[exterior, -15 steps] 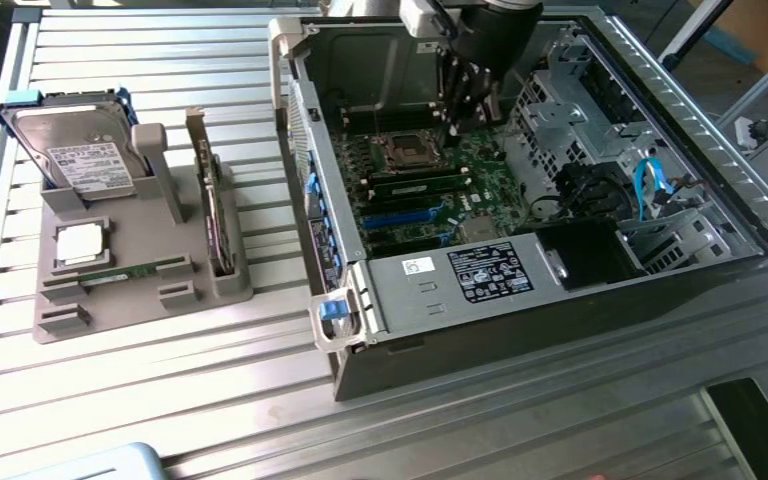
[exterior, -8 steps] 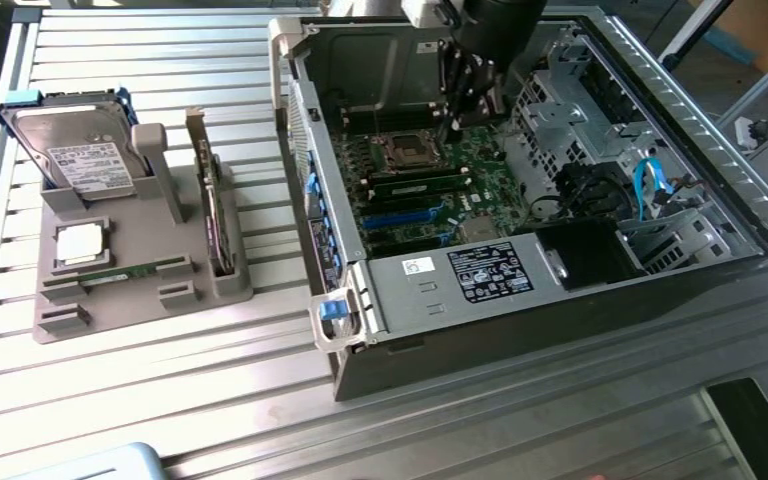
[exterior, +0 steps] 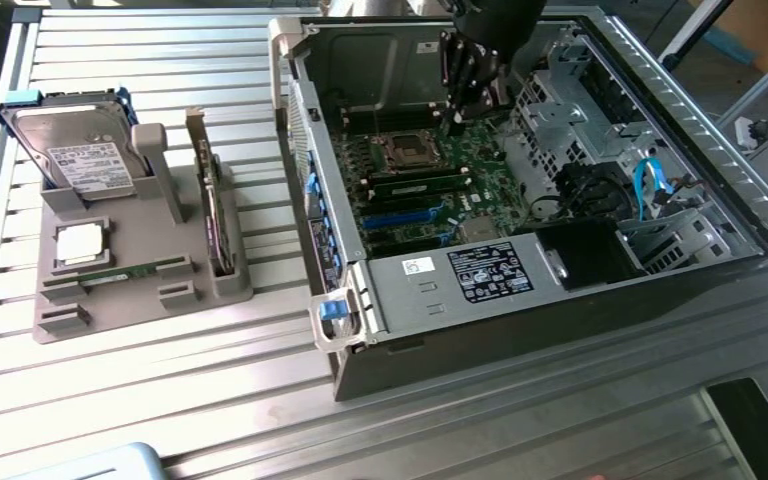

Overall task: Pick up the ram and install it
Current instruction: 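Press down the ram until it locks into place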

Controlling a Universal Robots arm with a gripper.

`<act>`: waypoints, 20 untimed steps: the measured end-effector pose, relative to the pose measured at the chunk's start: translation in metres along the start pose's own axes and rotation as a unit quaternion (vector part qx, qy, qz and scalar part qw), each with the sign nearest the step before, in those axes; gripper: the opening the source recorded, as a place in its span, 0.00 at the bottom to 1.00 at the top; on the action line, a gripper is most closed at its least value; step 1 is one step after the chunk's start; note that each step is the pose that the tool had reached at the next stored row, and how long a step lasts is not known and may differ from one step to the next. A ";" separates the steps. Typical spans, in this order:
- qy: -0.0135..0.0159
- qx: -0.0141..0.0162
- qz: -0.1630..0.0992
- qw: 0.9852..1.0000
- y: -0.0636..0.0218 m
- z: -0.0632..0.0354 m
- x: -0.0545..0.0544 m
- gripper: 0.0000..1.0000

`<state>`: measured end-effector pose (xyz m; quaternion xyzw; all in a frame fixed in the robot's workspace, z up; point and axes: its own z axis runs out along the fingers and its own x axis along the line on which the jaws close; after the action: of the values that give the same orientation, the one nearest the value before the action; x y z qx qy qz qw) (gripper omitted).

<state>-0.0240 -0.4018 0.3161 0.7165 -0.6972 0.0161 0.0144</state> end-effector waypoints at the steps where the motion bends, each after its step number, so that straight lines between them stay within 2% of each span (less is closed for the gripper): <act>1: 0.000 0.000 0.000 1.000 0.0000 0.0000 0.000 0.11; 14: 0.000 0.000 0.000 1.000 0.0000 0.0000 0.000 0.11; 20: 0.000 -0.001 0.022 1.000 0.0000 -0.0001 0.000 0.11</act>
<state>-0.0240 -0.4018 0.3161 0.7008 -0.7130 0.0158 0.0148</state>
